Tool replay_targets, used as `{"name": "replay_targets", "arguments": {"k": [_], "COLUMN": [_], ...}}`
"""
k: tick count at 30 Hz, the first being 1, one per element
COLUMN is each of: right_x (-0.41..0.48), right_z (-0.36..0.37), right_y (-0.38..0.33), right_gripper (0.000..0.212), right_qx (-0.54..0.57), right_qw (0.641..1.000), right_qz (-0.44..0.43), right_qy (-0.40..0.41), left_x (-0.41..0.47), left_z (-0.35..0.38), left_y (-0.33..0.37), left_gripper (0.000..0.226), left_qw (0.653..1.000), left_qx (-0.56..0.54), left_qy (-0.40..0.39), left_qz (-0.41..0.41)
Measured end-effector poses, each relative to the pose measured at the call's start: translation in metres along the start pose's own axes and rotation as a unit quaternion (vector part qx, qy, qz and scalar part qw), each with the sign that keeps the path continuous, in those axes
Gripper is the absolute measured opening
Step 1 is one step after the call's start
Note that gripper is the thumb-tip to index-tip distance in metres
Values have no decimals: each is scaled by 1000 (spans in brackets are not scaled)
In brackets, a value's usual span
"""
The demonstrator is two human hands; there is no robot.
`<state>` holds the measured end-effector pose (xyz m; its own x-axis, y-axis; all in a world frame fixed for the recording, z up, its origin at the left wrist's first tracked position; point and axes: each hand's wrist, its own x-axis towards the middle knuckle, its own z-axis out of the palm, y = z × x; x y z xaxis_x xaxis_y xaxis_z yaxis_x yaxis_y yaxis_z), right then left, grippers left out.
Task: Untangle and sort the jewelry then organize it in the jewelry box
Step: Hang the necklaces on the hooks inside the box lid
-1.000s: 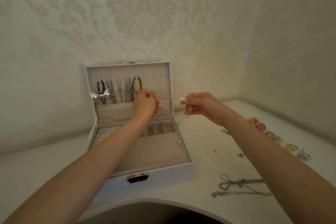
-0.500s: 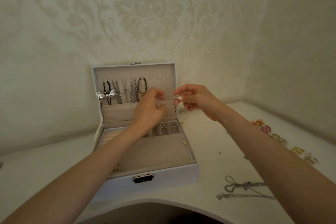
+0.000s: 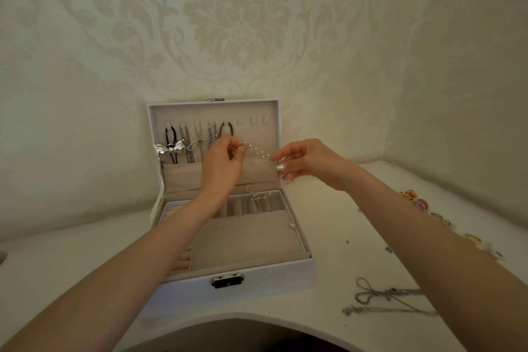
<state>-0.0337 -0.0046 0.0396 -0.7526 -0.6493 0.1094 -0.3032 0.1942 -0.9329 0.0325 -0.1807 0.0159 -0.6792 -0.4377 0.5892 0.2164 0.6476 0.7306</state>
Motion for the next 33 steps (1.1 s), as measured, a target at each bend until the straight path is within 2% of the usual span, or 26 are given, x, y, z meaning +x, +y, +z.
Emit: {"name": "replay_targets", "arguments": {"k": [3, 6, 8, 12, 15, 20, 25, 28, 31, 33], "right_x": [-1, 0, 2, 4, 4, 6, 9, 11, 13, 15], "right_z": [1, 3, 6, 10, 11, 11, 10, 11, 17, 19], "right_y": [2, -1, -5, -14, -19, -26, -35, -37, -35, -34], "right_gripper": [5, 9, 6, 9, 11, 14, 16, 15, 10, 6], "right_qx": [-10, -9, -13, -17, -14, -6, 52, 31, -3, -4], "right_qw": [1000, 999, 998, 998, 998, 994, 987, 988, 990, 989], "right_qz": [1, -8, -14, -31, -48, -81, -105, -102, -81, -71], "right_qy": [23, 49, 56, 50, 44, 66, 107, 115, 117, 127], "left_x": [-1, -6, -7, -9, -6, 6, 17, 19, 18, 18], "left_z": [-5, -5, -4, -3, 0, -4, -11, -14, -15, -17], "left_y": [-3, -1, 2, 13, 16, 18, 23, 27, 31, 32], "left_gripper": [7, 10, 6, 29, 25, 5, 10, 18, 16, 16], "left_qw": [994, 989, 992, 987, 974, 984, 980, 982, 981, 976], "left_qx": [99, 134, 105, -23, -43, -50, -12, -84, -151, -176], "left_qy": [13, 2, -30, -158, -220, -168, -190, -165, -126, -130], "left_qz": [-39, -69, -56, 11, 16, 34, 65, 32, -1, -24]}}
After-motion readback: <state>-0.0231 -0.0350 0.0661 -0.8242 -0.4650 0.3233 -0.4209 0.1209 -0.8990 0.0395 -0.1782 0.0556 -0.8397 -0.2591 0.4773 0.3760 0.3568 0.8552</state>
